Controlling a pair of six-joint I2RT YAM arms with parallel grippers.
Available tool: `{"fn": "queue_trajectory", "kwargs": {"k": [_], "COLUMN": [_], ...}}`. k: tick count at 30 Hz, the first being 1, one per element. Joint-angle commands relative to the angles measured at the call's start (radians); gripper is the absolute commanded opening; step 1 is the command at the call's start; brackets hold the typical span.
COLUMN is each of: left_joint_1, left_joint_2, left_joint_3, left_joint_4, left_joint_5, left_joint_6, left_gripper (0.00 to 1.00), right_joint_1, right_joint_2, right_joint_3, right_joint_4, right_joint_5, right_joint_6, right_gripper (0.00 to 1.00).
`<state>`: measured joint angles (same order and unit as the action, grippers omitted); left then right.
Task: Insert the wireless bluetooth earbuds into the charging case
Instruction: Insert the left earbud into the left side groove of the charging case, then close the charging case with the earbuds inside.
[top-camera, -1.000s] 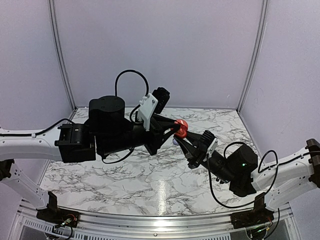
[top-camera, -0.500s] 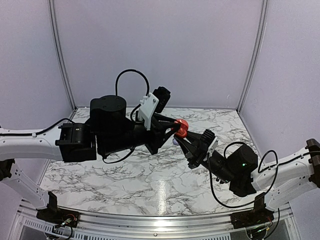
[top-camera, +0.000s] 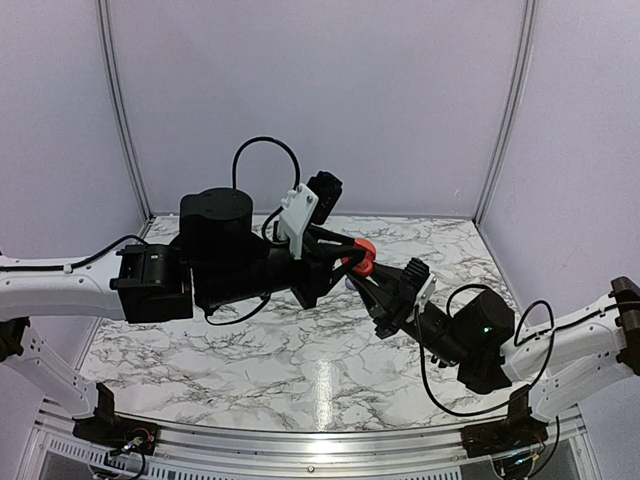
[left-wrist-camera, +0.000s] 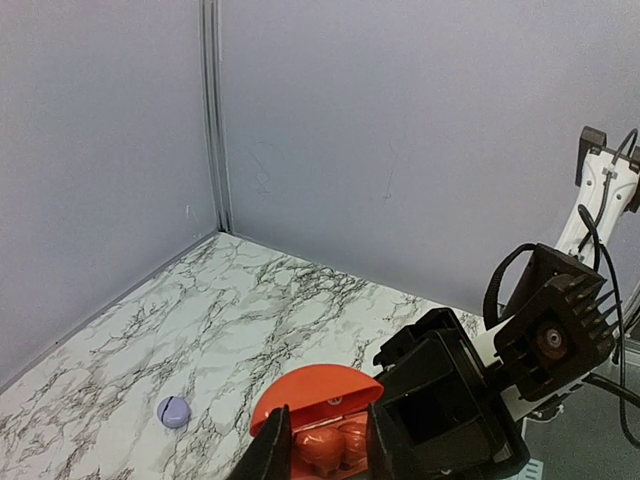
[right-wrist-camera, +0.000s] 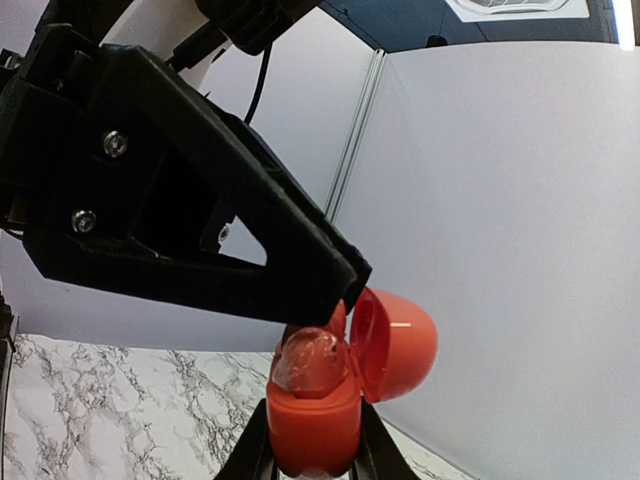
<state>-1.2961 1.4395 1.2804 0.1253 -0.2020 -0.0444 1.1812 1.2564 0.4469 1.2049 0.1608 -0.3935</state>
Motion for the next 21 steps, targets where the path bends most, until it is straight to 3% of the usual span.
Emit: {"fn": "queue_trajectory", "kwargs": {"k": [1,10,17,19,21], "left_joint_1": [-0.005,-0.003,0.011,0.019,0.028], "left_joint_2": [0.001,-0.125,-0.198,-0.210,-0.222], "left_joint_3": [0.031,-0.027,-0.060,-0.061,-0.060], "left_joint_4": [-0.015,-0.045,-0.105,-0.139,-0.183], "left_joint_5": [0.024,-0.029,-0.051,-0.037,-0.009], "left_joint_6": [-0.014,-0.026,-0.065,-0.067,-0.063], "left_gripper": [0.30,0.49,0.80,0.97,0.99], "right_joint_1": [0.009,0.009,0.008,0.005,-0.001], "right_joint_2": [0.006,-0.021,-0.064,-0.080,-0.093], "right_joint_3": [0.022,-0.008,-0.022,-0.017,-0.008], "right_joint_4": [0.039,0.005,-0.047,-0.086,-0.132], "right_joint_5": [-0.005,-0.023,-0.112,-0.182,-0.240], "right_joint_6": [0.027,0.054,0.089,0.112,0.143], "right_gripper": [0.00,0.00,0.00,0.00,0.00]}}
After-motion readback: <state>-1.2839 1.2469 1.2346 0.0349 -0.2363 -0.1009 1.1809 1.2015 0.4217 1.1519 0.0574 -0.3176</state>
